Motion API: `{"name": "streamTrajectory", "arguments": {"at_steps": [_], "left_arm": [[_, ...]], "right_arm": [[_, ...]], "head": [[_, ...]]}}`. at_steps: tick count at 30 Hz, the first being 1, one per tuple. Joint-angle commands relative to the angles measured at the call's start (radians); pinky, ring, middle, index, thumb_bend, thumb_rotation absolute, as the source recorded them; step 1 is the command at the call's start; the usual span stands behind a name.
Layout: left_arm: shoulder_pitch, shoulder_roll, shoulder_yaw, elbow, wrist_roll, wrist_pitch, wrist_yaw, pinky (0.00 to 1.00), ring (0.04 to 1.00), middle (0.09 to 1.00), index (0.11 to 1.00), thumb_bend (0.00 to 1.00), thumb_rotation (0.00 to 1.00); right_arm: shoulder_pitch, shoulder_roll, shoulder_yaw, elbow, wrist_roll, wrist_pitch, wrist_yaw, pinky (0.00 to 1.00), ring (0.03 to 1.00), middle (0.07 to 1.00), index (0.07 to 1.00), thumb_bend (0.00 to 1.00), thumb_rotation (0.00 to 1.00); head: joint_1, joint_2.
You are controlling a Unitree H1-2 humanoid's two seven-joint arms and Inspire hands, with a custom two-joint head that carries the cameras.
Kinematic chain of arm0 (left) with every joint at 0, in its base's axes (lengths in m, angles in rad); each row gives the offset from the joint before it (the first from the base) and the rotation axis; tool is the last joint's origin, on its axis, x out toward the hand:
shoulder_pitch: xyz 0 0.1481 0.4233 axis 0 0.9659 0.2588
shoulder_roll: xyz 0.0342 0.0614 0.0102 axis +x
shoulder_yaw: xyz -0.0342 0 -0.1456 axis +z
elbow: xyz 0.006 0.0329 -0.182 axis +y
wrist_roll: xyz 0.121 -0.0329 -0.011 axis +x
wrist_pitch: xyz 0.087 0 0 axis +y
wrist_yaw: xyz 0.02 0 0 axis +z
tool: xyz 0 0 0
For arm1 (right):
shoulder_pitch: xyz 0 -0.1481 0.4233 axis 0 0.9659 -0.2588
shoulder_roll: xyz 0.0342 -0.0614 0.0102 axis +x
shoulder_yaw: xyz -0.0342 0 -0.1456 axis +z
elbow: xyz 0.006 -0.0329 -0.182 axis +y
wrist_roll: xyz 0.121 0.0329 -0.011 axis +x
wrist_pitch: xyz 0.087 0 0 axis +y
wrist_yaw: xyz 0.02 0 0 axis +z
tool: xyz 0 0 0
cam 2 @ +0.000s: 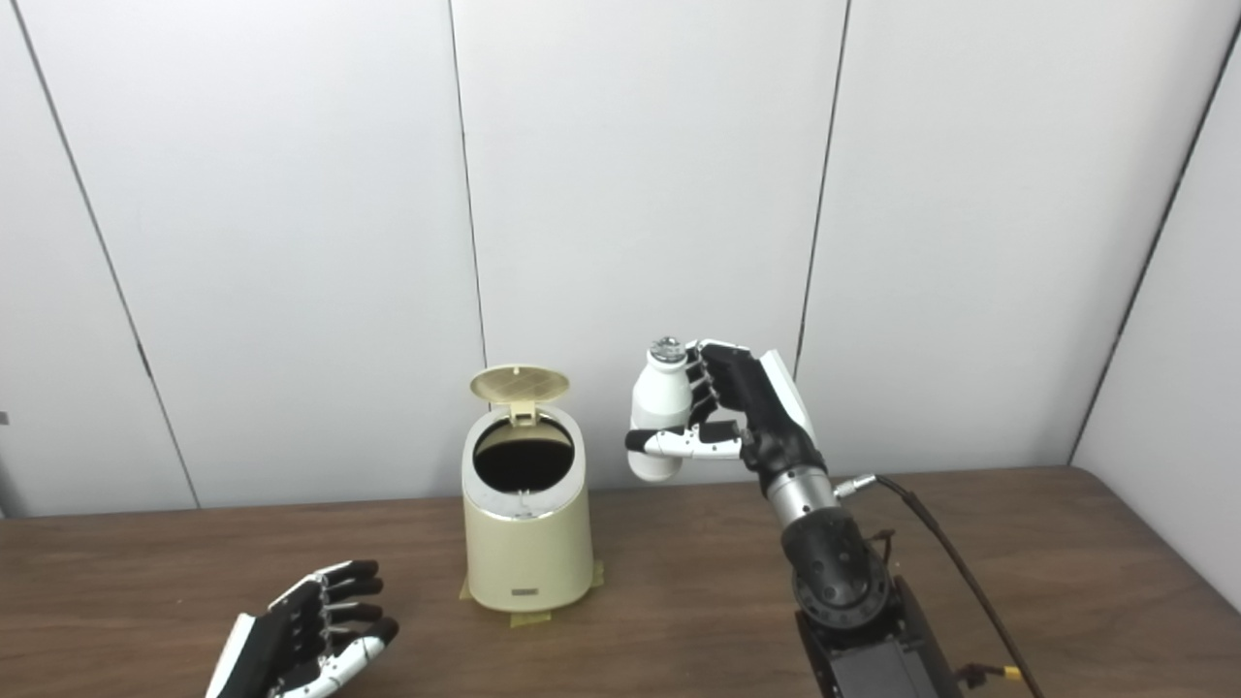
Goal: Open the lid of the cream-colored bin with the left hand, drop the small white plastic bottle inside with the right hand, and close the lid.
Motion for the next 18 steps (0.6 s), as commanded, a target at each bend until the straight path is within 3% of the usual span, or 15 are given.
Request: {"name": "streamTrajectory", "arguments": {"at_steps": [1, 9, 13, 18], "left_arm": [[-0.040, -0.001, -0.001, -0.013, 0.004, -0.043, 0.011, 0.56, 0.663, 0.731, 0.758, 0.65, 0.17], [-0.042, -0.002, -0.011, -0.013, 0.014, -0.049, 0.018, 0.58, 0.671, 0.733, 0.756, 0.66, 0.18], [-0.042, -0.003, -0.014, -0.017, 0.018, -0.047, 0.020, 0.60, 0.675, 0.734, 0.761, 0.65, 0.19], [-0.043, -0.008, -0.013, -0.015, 0.017, -0.052, 0.025, 0.61, 0.677, 0.730, 0.753, 0.67, 0.18]], "right_arm": [[-0.075, 0.006, 0.002, -0.045, -0.008, -0.020, 0.002, 0.32, 0.382, 0.485, 0.541, 0.51, 0.00], [-0.092, 0.075, 0.010, -0.066, 0.018, 0.019, 0.021, 0.30, 0.369, 0.474, 0.541, 0.51, 0.00], [-0.102, 0.088, 0.012, -0.049, 0.023, -0.006, 0.030, 0.30, 0.375, 0.481, 0.538, 0.51, 0.00], [-0.117, 0.098, 0.024, -0.060, -0.006, 0.031, 0.031, 0.31, 0.382, 0.480, 0.530, 0.51, 0.00]], "head": [[0.000, -0.001], [0.012, 0.002], [0.018, 0.003], [0.023, 0.006]]}}
